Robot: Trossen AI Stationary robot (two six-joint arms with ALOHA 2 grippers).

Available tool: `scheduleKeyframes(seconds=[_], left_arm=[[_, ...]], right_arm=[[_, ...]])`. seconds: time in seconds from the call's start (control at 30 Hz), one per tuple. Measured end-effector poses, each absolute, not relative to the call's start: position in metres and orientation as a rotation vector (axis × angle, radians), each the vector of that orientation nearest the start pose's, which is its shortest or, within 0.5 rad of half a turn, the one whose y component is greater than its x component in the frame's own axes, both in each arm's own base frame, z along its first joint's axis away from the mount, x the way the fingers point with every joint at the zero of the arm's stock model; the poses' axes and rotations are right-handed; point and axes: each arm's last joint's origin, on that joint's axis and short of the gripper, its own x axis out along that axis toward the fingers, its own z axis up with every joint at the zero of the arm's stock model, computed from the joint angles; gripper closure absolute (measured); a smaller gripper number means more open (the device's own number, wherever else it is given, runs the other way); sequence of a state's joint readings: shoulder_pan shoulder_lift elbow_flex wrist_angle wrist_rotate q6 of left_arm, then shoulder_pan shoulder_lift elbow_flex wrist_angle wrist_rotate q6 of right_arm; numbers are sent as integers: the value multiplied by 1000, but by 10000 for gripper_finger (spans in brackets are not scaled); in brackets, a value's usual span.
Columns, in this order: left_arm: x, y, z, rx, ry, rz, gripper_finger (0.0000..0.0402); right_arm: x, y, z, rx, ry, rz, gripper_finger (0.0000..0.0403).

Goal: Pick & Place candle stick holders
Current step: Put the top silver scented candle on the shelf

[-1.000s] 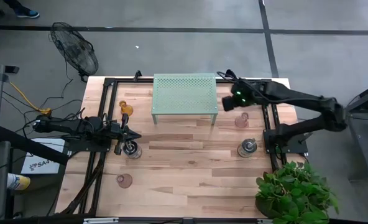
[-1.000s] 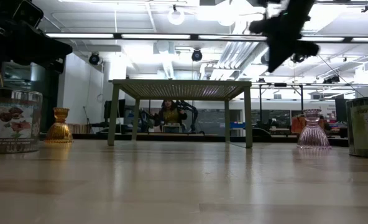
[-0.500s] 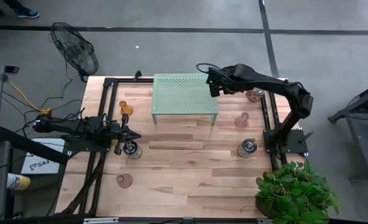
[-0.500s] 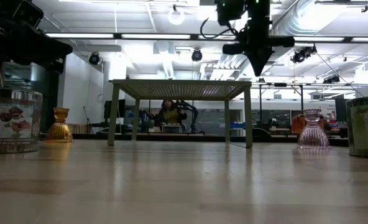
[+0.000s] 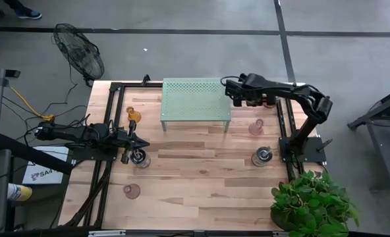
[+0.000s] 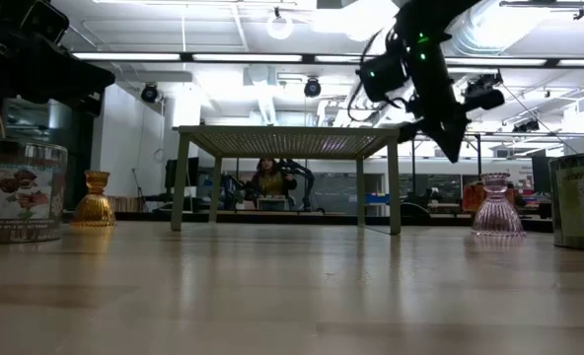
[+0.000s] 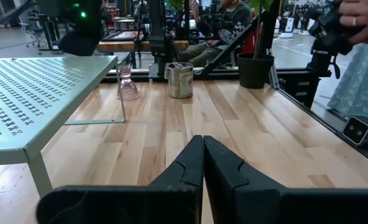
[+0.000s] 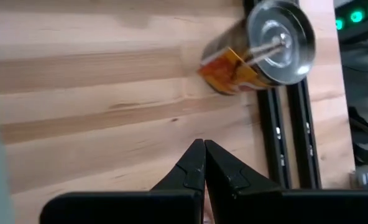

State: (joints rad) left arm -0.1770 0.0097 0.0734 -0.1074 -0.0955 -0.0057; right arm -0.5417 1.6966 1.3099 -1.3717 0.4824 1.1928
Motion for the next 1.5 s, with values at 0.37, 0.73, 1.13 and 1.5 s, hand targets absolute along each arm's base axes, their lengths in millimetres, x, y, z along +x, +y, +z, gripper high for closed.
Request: scheduleKeyframes(seconds=[0.37, 0.73, 1.13, 1.5], left_arm=[[92, -14, 177, 0, 44, -81, 400], [92, -14, 177, 0, 44, -80, 400], [92, -14, 177, 1, 44, -77, 400], [92, -14, 177, 0, 44, -77, 400]], right_arm=[[219, -173, 226, 786, 1187, -1771, 315], [204, -205, 217, 882, 1126, -1858, 184], [199, -228, 201, 801, 1190, -1839, 176], [193, -239, 189, 826, 1243, -1824, 180]])
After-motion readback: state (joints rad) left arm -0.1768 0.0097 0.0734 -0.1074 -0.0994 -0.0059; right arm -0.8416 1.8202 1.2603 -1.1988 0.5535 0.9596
